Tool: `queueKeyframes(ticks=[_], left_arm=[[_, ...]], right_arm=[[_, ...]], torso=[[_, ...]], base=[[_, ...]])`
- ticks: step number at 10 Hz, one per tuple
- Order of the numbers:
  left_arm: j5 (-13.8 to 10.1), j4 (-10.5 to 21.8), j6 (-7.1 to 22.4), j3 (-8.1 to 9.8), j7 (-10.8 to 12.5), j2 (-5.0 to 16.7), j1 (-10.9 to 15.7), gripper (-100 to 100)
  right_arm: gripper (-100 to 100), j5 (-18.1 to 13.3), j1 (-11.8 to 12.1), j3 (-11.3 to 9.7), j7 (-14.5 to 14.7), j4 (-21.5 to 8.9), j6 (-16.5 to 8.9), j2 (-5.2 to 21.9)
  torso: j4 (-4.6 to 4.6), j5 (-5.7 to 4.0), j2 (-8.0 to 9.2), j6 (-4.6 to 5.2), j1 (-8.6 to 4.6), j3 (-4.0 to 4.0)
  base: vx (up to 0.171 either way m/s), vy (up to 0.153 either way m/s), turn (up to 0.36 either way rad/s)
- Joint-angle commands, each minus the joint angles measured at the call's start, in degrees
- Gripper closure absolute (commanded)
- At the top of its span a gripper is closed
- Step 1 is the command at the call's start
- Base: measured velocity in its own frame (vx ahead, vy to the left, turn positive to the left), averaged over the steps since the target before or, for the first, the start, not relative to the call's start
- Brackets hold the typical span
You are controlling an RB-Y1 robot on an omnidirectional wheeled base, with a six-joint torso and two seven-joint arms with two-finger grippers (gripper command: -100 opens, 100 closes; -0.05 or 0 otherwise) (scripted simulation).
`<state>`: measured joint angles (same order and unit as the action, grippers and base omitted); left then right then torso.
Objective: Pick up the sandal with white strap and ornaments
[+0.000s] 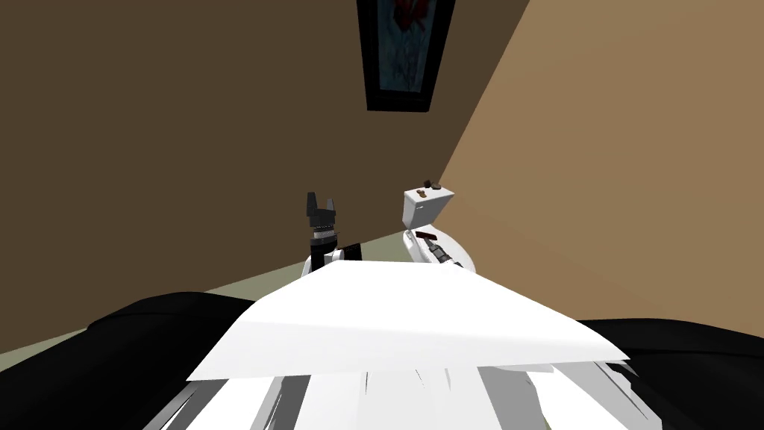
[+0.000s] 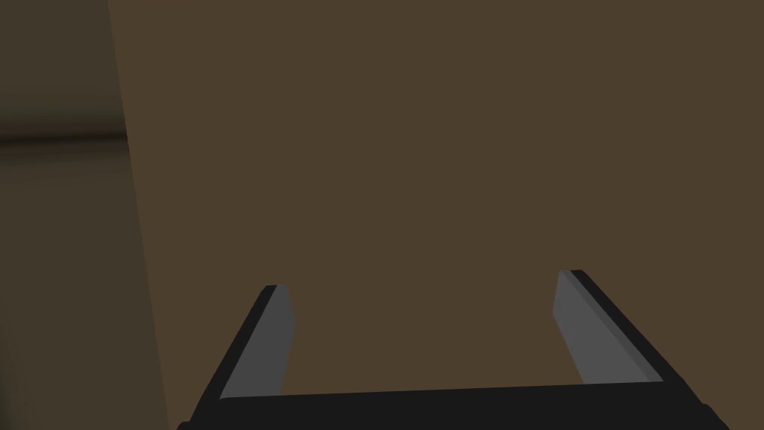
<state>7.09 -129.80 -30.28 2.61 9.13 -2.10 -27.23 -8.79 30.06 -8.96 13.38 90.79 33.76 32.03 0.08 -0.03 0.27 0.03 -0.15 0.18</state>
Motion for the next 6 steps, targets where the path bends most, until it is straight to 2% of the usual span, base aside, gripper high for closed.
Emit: queueKeyframes(ticks=[1, 2, 3, 4, 5, 6], left_arm=[[0.0, 0.0, 0.0, 0.00, 0.0, 0.0, 0.0, 0], [0.0, 0.0, 0.0, -0.01, 0.0, 0.0, 0.0, 0], [0.0, 0.0, 0.0, 0.00, 0.0, 0.0, 0.0, 0], [0.0, 0.0, 0.0, -0.01, 0.0, 0.0, 0.0, 0], [0.0, 0.0, 0.0, 0.00, 0.0, 0.0, 0.0, 0], [0.0, 0.0, 0.0, -0.01, 0.0, 0.0, 0.0, 0]], right_arm=[[-100, -1.1, -0.1, -0.7, 0.3, -2.9, 0.2, 2.9], [-100, -1.1, -0.1, -0.7, 0.3, -4.5, 0.2, 2.9], [-100, -1.9, -0.3, -1.3, 0.4, -6.9, 0.7, 5.3], [-100, -1.9, -0.3, -1.3, 0.4, -8.3, 0.7, 5.5], [-100, -2.7, -0.5, -1.8, 0.4, -11.0, 1.1, 7.7], [-100, -2.7, -0.5, -1.8, 0.4, -12.3, 1.1, 8.3]], torso=[[0.00, 0.00, 0.00, 0.00, 0.00, 0.00], [0.00, 0.01, 0.04, -0.03, 0.04, 0.02], [0.00, 0.01, -0.03, 0.00, 0.02, -0.01], [0.00, 0.01, -0.02, -0.05, 0.04, -0.01], [-0.01, 0.01, -0.03, 0.02, 0.01, -0.02], [0.00, 0.02, -0.01, -0.03, 0.08, -0.01]], base=[[-0.096, 0.018, 0.241], [-0.076, 0.011, 0.125], [-0.084, 0.018, 0.285], [-0.079, 0.010, 0.139], [-0.084, 0.035, 0.235], [-0.063, 0.022, 0.136]])
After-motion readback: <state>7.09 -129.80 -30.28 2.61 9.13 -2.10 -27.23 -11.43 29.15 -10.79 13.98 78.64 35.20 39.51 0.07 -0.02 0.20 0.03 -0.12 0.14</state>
